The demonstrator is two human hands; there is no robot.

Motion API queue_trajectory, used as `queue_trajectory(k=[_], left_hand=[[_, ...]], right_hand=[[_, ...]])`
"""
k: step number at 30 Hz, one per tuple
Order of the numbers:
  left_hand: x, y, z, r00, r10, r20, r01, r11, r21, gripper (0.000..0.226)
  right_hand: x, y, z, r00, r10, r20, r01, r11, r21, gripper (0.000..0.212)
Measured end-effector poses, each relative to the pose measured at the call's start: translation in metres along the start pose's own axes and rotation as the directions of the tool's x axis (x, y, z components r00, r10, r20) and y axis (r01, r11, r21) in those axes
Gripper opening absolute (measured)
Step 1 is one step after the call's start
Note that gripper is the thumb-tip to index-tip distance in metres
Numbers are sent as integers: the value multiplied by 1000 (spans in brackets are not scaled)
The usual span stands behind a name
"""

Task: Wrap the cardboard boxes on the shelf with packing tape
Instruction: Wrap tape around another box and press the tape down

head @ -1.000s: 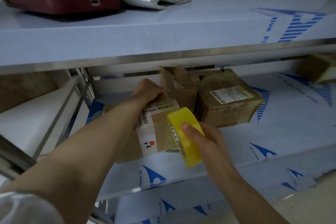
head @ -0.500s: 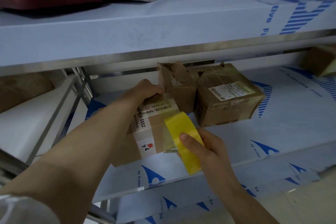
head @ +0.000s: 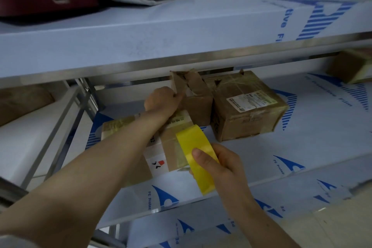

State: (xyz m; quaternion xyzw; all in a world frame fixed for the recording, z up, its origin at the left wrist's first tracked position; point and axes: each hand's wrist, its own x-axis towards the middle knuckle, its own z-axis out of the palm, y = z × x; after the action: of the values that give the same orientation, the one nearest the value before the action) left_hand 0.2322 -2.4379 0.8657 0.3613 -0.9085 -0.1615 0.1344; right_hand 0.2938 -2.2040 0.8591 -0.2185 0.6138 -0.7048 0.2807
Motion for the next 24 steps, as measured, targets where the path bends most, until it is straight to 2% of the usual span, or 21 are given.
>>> queue_trajectory(k=[2, 4, 7, 9, 11, 13, 15, 17, 20, 24], left_hand=[[-3, 5, 6, 992, 82, 98, -92, 991, 98, 63], [-3, 7, 8, 985, 129, 112, -145, 978, 151, 55], [-1, 12, 6, 981, 115, 156, -133, 985, 112, 51], [-3, 13, 6, 972, 87, 220, -112, 988, 105, 63], [-8, 10, 7, 980, 86, 180, -112, 984, 140, 61], [-11, 13, 6, 989, 79, 128, -97, 986, 138, 54], [-15, 21, 3, 988, 51, 148, -74, 985, 156, 62], [-21, 29, -1, 975, 37, 217, -92, 965, 246, 76], [-36, 34, 0, 952, 11, 307, -98, 958, 269, 93], [-41, 35, 5, 959, 51, 278, -144, 934, 326, 89]], right_hand=[[0, 2, 0, 1000, 0, -1, 0, 1000, -4, 47], [0, 2, -1, 1000, 8, -2, -8, 1000, -11, 46], [2, 0, -3, 1000, 26, -16, -25, 999, 40, 26], [3, 2, -5, 1000, 24, -13, -23, 998, 50, 32], [2, 5, -3, 1000, 5, 0, -5, 999, 42, 43], [1, 7, -2, 1000, -12, 0, 12, 999, 53, 39], [2, 8, -3, 1000, -20, -10, 21, 998, 66, 38], [4, 8, -5, 1000, -28, -12, 29, 997, 72, 46], [7, 8, -4, 998, -51, -21, 52, 997, 50, 52], [7, 9, -5, 999, -39, -12, 40, 998, 46, 35]])
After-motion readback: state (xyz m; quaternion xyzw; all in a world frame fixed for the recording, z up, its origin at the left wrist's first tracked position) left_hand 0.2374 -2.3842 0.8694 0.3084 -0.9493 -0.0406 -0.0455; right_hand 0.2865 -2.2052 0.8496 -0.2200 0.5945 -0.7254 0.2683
